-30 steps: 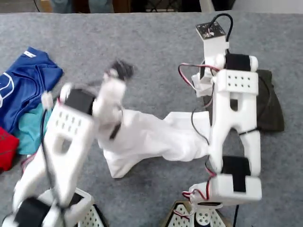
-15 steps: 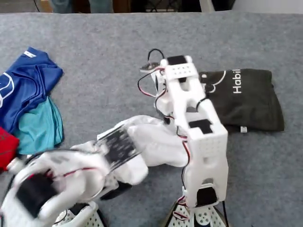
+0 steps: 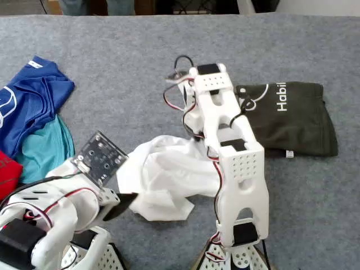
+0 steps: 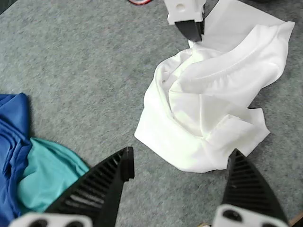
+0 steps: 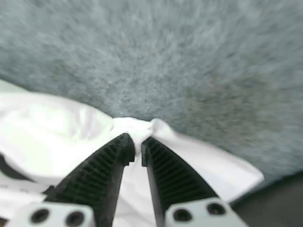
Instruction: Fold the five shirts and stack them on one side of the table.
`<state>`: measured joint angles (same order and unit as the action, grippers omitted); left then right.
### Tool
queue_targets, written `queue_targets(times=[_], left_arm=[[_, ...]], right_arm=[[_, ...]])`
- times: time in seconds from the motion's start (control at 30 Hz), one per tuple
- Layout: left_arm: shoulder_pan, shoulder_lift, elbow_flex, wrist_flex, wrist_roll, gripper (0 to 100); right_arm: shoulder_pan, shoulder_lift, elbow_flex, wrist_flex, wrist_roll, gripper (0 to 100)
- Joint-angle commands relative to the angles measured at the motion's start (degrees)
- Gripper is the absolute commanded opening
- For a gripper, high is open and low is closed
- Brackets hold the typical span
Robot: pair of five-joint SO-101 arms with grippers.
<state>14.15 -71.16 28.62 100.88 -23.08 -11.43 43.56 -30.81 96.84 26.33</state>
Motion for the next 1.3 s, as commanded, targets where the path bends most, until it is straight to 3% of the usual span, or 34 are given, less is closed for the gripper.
queue_targets(times=[0.0,0.13,0.37,0.53,0.73,1.03,1.27], left_arm=[[-4.3,0.1,-2.2,-0.2,-1.2,32],[-6.7,2.5,4.3,-2.6,-0.4,32],[-18.2,14.1,14.4,-22.1,12.8,33],[-28.1,22.0,6.9,-26.8,22.1,33],[-36.7,29.5,-5.8,-26.6,29.9,33],[-25.1,35.8,-6.9,-21.0,31.1,33],[-24.5,35.8,2.2,-28.2,30.9,32]], right_arm=[[-1.1,-7.7,-10.9,1.6,-0.2,1.4],[-2.9,-10.7,-23.5,1.5,-3.2,1.4],[-7.5,-11.5,-46.8,1.1,-6.8,1.4],[-11.6,-11.6,-65.7,1.2,-6.8,1.3],[-15.9,-24.6,-62.5,-2.6,-10.5,1.3],[-16.6,-34.5,-50.2,-7.5,-11.3,1.3],[-9.7,-34.9,-42.4,-0.4,-11.0,1.4]])
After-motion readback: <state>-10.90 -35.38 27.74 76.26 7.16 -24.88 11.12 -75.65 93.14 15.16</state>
